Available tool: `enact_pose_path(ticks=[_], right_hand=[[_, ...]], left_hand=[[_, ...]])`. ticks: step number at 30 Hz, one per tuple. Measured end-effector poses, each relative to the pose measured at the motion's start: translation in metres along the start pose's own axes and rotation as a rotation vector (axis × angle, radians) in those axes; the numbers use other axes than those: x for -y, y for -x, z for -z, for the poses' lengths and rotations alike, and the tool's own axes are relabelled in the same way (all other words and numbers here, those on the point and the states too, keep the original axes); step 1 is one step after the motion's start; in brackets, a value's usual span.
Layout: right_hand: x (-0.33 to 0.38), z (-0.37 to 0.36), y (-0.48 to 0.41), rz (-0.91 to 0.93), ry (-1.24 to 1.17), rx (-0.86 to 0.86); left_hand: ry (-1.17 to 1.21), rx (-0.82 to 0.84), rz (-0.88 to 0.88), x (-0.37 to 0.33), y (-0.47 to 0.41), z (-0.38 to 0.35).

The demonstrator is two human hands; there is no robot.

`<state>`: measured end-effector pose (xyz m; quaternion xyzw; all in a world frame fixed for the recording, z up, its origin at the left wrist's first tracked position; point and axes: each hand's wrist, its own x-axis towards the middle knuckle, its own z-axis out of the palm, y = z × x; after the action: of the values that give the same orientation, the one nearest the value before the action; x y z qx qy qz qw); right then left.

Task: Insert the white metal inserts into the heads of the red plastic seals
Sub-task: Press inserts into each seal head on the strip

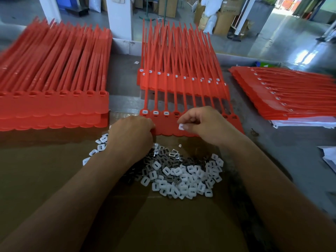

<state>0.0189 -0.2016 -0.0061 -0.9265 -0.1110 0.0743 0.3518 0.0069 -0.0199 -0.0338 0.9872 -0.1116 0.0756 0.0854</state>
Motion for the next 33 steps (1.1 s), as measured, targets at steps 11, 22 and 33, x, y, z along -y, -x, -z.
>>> enact_pose_path(ticks=[11,22,33], right_hand=[[-0.011,-0.006,-0.039,-0.059,-0.006,-0.23],[-0.014,-0.013,-0.054,-0.108,0.089,-0.206],[-0.01,-0.013,-0.055,-0.089,0.095,-0.219]], left_hand=[[0.009,-0.032,-0.027,0.001,0.0,-0.001],[-0.009,-0.039,-0.025,0.002,-0.001,-0.002],[-0.021,-0.026,-0.03,0.002,-0.001,-0.003]])
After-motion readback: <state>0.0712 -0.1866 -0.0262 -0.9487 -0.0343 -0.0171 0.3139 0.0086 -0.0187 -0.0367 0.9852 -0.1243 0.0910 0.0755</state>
